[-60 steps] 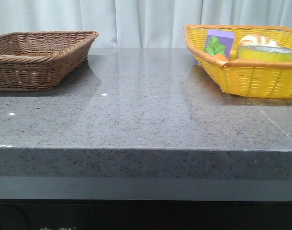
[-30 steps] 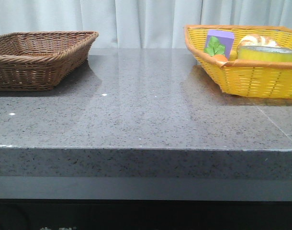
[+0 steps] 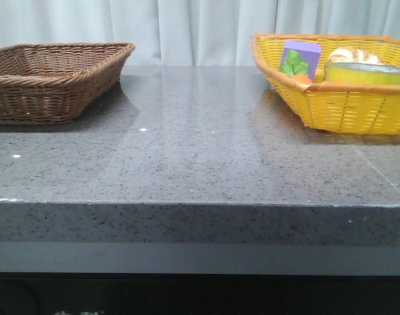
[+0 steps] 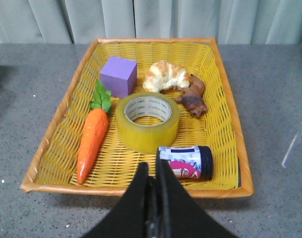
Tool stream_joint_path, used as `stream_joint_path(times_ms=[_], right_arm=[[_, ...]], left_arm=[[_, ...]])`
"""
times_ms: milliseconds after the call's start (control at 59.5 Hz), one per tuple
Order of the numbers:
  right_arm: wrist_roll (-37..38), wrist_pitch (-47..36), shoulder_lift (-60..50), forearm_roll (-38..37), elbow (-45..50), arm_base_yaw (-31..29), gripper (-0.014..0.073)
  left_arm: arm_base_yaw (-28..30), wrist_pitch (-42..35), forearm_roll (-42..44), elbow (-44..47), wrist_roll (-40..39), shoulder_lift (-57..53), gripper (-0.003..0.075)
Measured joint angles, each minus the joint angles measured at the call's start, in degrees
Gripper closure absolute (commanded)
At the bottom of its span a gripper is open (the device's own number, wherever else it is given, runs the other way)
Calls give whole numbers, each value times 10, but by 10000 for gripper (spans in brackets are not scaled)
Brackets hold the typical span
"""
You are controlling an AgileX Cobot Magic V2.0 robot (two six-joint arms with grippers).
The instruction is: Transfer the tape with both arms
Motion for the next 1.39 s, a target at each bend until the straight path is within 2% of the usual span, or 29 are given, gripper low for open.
stream_joint_path(times_ms=[202, 252, 286, 336, 386, 420, 454, 521, 689, 790, 1126, 1394], right_arm=[[0, 9, 74, -4, 0, 0, 654], [0, 15, 86, -10, 0, 0, 616], [0, 18, 96, -13, 0, 0, 578], [0, 24, 110, -21, 0, 0, 464], [0, 27, 121, -21, 0, 0, 340], [0, 28, 130, -21, 0, 0, 204], [1, 29, 137, -21, 0, 0, 137], [1, 29, 146, -21, 0, 0, 65], [2, 45, 176, -21, -30, 0, 74], [8, 66, 213, -21, -76, 0, 74], [17, 143, 390, -21, -259, -31, 74], [18, 224, 547, -21, -413, -31, 74]], left_arm=[[0, -3, 1, 0, 0, 83, 738], [0, -8, 2, 0, 0, 96, 713], [0, -10, 2, 0, 0, 102, 672], [0, -14, 2, 0, 1, 110, 584], [0, -16, 2, 0, 2, 113, 446], [0, -16, 2, 0, 2, 114, 321], [0, -17, 2, 0, 2, 114, 248], [0, -20, 2, 0, 2, 114, 172], [-3, -21, 0, 0, 3, 114, 176], [-31, -21, 0, 0, 5, 114, 176], [-214, -29, 0, 0, 6, 114, 176], [-325, -33, 0, 0, 6, 114, 176]])
